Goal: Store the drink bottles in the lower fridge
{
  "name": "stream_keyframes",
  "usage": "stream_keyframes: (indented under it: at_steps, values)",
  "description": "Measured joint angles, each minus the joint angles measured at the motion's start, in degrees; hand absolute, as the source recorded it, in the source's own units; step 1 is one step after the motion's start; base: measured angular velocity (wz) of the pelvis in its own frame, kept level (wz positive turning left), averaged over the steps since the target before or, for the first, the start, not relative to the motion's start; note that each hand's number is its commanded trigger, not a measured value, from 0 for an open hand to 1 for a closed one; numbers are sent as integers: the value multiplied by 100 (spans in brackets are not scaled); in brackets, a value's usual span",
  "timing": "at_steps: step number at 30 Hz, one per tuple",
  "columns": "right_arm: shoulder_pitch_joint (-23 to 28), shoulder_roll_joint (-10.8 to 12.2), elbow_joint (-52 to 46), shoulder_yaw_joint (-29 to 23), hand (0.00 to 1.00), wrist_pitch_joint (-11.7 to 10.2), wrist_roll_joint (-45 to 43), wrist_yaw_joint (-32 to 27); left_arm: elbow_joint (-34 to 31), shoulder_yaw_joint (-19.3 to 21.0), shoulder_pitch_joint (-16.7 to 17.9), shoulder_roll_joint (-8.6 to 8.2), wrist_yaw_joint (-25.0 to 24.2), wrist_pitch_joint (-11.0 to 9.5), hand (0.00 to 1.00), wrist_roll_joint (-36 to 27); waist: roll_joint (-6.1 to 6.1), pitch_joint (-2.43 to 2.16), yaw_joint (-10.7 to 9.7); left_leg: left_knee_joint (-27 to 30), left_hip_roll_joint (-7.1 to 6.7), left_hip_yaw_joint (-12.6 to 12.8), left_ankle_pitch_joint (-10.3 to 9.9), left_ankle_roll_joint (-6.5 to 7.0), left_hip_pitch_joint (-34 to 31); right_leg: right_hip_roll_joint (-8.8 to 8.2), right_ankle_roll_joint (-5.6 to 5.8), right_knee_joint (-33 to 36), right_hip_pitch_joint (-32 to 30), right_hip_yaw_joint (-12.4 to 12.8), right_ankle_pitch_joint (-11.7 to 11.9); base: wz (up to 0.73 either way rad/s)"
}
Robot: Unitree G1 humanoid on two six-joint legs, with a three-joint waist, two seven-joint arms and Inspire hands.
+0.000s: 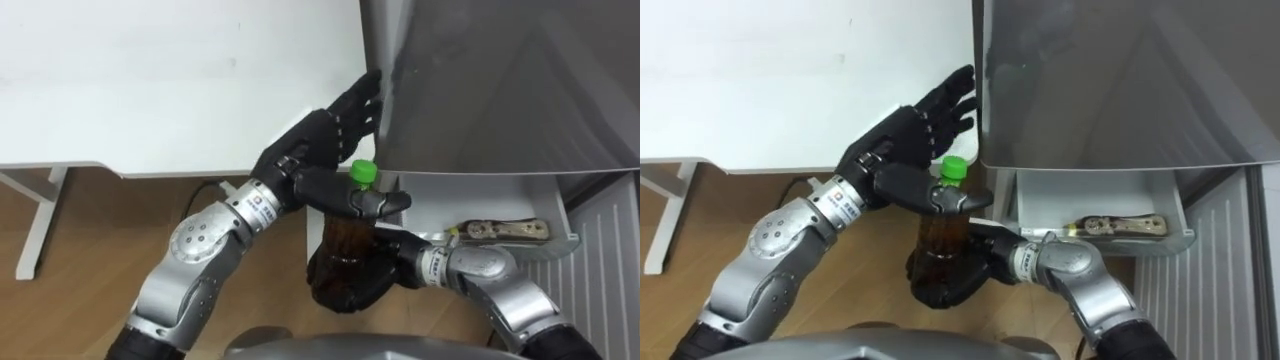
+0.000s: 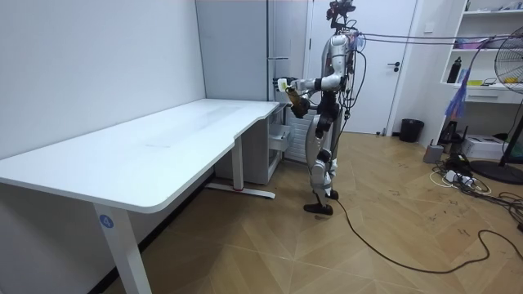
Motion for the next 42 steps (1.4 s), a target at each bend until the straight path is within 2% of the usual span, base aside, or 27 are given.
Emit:
stream_keyframes:
  at_steps: [4, 7, 10, 11, 12, 14, 15, 20, 24, 26, 29, 35, 37, 42]
  values:
    - [3, 9, -20, -75, 100, 0, -30, 10, -146, 295, -1, -24, 149, -127, 0, 10, -5, -6, 13, 19, -2, 7, 1, -1, 11, -1, 0, -1, 13, -6, 0, 0]
    - [26, 38, -31, -243, 100, -38, -33, 33, -190, 625, 0, -69, 469, -211, 0, 15, 2, -10, 42, 20, -4, 18, 1, -1, 9, 2, 0, -2, 15, 0, 0, -1]
    - [180, 23, -59, -463, 100, -79, -32, 64, -567, 1078, 0, -101, 829, -235, 0, 7, 12, -19, 178, 5, 0, 11, 1, -1, 33, 4, 0, -3, 24, 21, 0, -3]
    - [246, 8, -59, -505, 100, -79, -32, 61, -712, 1247, 0, -101, 978, -305, 0, -3, 18, -22, 220, -22, -3, 10, 1, -1, 92, 1, 0, -14, 77, 9, 0, 0]
    - [346, 13, -59, -557, 100, -80, -32, 62, -811, 1379, 0, -102, 1122, -378, 0, -5, 23, -51, 278, -64, -8, 11, 1, -1, 165, 2, 1, -64, 151, 4, 1, 0]
    - [460, 24, -58, -622, 100, -80, -39, 59, -941, 1557, 1, -104, 1338, -466, 0, 7, 44, -67, 346, -90, -14, -5, 1, -2, 255, 5, 2, -106, 263, -11, 2, 2]
    - [496, 16, -59, -646, 100, -80, -41, 62, -1003, 1679, 1, -102, 1485, -511, 0, 4, 71, -54, 373, -98, -15, -12, 1, -3, 290, 7, 3, -108, 284, -13, 2, 3]
    - [513, -7, -60, -719, 100, -81, -48, 60, -1136, 2118, 3, -101, 2015, -582, 0, -19, 161, -86, 581, -136, -10, 6, 10, -15, 307, 14, 2, -108, 282, -9, 2, -1]
    - [590, -8, -60, -780, 100, -81, -54, 65, -1186, 2682, 11, -104, 2445, -702, 0, -325, 144, -85, 659, -226, -10, 6, 41, -31, 358, 15, 1, -108, 290, -13, 3, 0]
    - [677, 44, -60, -911, 100, -81, -70, 65, -1184, 2959, 21, -104, 2655, -751, 0, -310, 131, -72, 698, -256, -13, -11, 46, -33, 395, 16, 1, -120, 350, -27, 2, 2]
    - [758, 49, -60, -1023, 100, -81, -134, 57, -1162, 3306, 26, -111, 3123, -787, 0, -309, 102, -79, 759, -269, -63, -27, 46, -33, 400, 17, 1, -187, 403, -39, 2, 2]
    - [834, 2, -62, -1086, 100, -74, -219, -78, -1067, 3443, 396, -118, 3920, -785, 0, -315, 79, -93, 961, -297, -80, -24, 47, -31, 457, 13, 1, -258, 391, -26, 3, 0]
    - [842, 8, -62, -1080, 100, -54, -240, -78, -815, 3444, 446, -119, 4063, -790, 0, -252, 87, -93, 1015, -317, -82, -20, 47, -31, 490, 14, 1, -283, 426, -31, 2, 0]
    - [824, 52, -62, -1054, 100, 16, -248, -152, 373, 3438, 469, -124, 4526, -713, 0, -224, 102, -100, 1122, -343, -81, -22, 47, -31, 472, 14, 1, -288, 394, -27, 2, -1]
